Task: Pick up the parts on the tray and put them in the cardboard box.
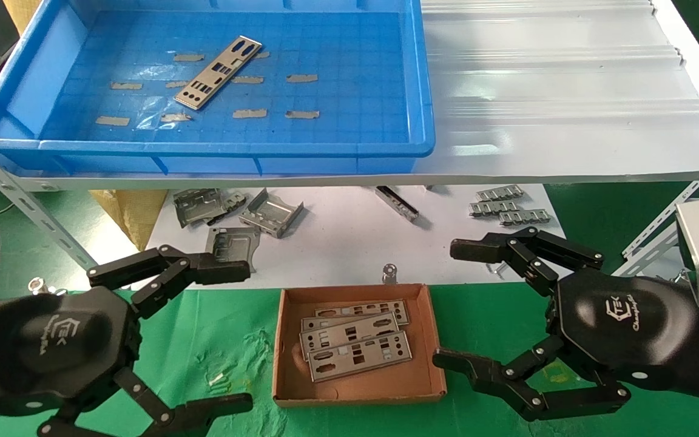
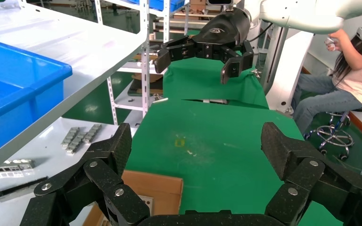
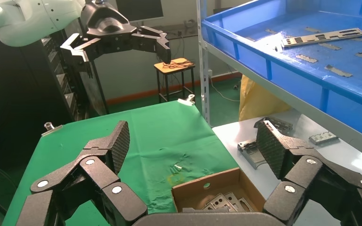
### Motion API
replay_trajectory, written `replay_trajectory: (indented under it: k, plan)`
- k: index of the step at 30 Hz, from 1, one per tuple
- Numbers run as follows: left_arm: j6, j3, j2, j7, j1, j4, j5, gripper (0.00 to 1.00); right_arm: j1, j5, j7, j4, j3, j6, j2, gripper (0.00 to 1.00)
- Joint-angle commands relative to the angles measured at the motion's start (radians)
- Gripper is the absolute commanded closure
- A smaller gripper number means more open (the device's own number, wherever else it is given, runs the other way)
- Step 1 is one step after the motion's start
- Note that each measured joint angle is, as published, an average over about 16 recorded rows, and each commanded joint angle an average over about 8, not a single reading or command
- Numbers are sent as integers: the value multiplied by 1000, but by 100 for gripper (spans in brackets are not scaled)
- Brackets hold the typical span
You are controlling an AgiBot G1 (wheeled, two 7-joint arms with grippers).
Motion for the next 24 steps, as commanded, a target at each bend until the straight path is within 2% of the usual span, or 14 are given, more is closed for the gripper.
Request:
replay_trajectory:
  k: [1, 18, 24]
  plan:
    - [0, 0, 0, 0, 0, 0, 0, 0, 0, 0, 0, 0, 0, 0, 0, 0]
    - [0, 0, 0, 0, 0, 0, 0, 0, 0, 0, 0, 0, 0, 0, 0, 0]
    - [0, 0, 0, 0, 0, 0, 0, 0, 0, 0, 0, 0, 0, 0, 0, 75]
